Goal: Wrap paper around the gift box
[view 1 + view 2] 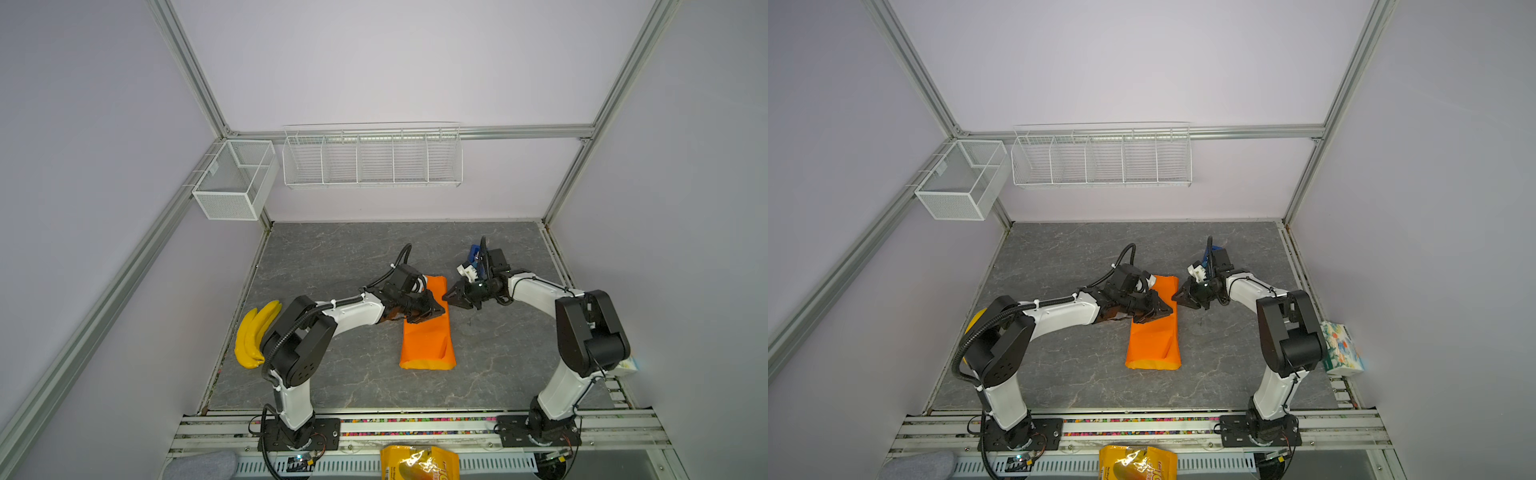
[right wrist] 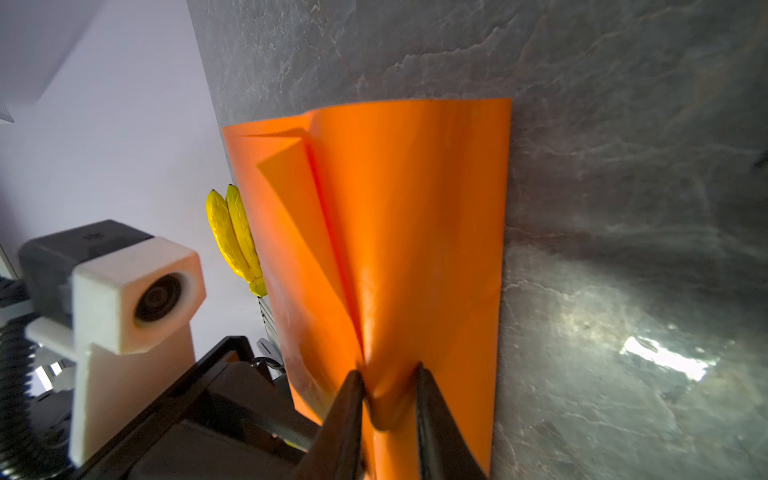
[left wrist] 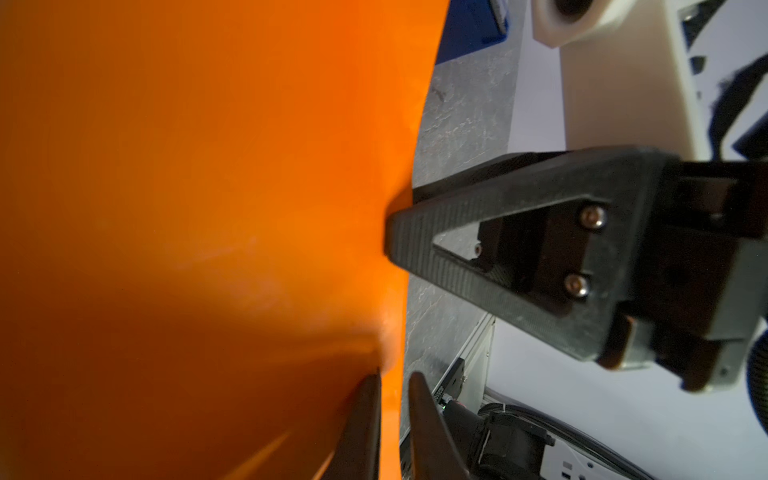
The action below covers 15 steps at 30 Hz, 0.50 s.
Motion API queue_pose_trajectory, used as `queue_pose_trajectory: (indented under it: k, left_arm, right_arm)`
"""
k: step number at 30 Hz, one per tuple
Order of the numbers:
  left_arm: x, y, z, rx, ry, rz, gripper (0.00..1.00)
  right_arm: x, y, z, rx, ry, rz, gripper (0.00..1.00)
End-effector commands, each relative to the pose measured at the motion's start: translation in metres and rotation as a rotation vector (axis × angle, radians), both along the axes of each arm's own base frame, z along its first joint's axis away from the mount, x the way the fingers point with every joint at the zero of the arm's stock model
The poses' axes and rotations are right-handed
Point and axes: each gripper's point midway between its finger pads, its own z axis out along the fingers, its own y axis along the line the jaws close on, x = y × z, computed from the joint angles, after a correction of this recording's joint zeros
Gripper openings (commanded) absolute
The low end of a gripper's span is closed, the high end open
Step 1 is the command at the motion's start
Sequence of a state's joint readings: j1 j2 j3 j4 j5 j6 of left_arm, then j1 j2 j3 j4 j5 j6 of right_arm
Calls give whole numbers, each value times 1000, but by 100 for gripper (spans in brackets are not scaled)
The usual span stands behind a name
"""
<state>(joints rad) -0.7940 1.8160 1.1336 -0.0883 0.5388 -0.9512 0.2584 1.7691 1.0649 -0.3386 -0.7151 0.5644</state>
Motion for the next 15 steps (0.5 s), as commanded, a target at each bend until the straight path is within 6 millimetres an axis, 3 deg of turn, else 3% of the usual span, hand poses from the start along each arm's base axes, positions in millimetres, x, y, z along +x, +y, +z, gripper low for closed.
queue_pose_trajectory:
  k: [1,6,15]
  left_arm:
    - [-4,27,17,147,-55,-10,17]
    - [-12,40,24,184,-67,-32,16]
    - [-30,50,-24,231,27,-62,6]
  right_arm:
    - [-15,-8,-19,-65,53,-17,24]
    - [-17,-7,-19,-71,55,-29,24]
    - [-19,-3,-17,-79,52,-31,24]
